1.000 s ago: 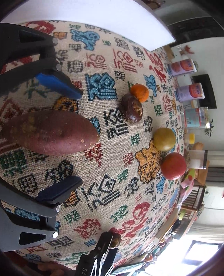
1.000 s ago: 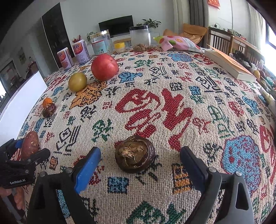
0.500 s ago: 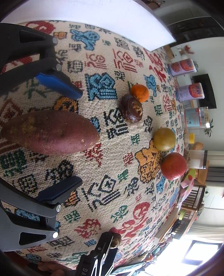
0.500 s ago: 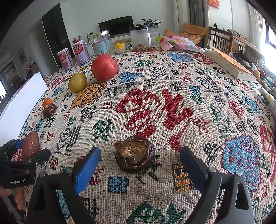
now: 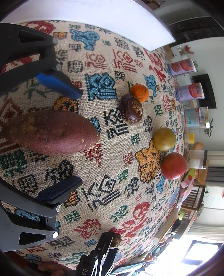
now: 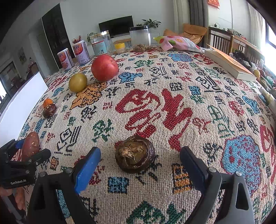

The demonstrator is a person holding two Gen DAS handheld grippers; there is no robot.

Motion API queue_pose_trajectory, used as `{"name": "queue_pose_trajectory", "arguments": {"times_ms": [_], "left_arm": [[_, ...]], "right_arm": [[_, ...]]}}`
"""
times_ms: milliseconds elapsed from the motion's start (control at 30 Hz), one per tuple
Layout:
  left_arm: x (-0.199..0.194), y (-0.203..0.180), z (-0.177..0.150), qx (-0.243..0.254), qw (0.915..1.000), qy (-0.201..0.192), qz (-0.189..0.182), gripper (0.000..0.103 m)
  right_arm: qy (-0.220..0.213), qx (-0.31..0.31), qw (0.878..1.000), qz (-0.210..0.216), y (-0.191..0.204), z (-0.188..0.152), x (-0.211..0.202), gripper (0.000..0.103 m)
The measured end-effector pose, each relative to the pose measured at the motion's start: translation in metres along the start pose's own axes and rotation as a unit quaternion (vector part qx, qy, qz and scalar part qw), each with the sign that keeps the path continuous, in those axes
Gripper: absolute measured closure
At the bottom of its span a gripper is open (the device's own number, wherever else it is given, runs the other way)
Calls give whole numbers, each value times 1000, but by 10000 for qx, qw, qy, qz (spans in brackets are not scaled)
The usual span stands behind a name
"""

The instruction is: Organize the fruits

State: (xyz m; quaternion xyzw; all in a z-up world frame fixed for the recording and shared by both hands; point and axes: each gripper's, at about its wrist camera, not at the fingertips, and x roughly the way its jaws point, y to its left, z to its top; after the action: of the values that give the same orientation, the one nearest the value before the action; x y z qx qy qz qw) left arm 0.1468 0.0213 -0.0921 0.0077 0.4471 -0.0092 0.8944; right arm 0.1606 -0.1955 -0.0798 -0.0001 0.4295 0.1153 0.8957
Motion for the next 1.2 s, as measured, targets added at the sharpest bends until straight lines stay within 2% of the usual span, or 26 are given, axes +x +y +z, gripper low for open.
{"name": "queue_pose_trajectory", "arguments": {"times_ms": [1000, 1067, 1133, 1200], "left_arm": [[0, 0, 0, -3, 10000, 0, -8, 10], [-1, 3, 0, -9, 9999, 48, -143, 10], [-6, 8, 1, 45, 9989, 158, -447, 10], [-13, 12, -2, 62, 9974, 192, -698, 10]], "right_arm": [[-5, -1, 10000, 18, -3, 0, -1, 10], [-149, 75, 9995, 272, -7, -1, -7, 10], [-565, 425, 9929, 952, -28, -3, -27, 10], [-748, 757, 9878, 1136, -49, 0, -45, 10]]}}
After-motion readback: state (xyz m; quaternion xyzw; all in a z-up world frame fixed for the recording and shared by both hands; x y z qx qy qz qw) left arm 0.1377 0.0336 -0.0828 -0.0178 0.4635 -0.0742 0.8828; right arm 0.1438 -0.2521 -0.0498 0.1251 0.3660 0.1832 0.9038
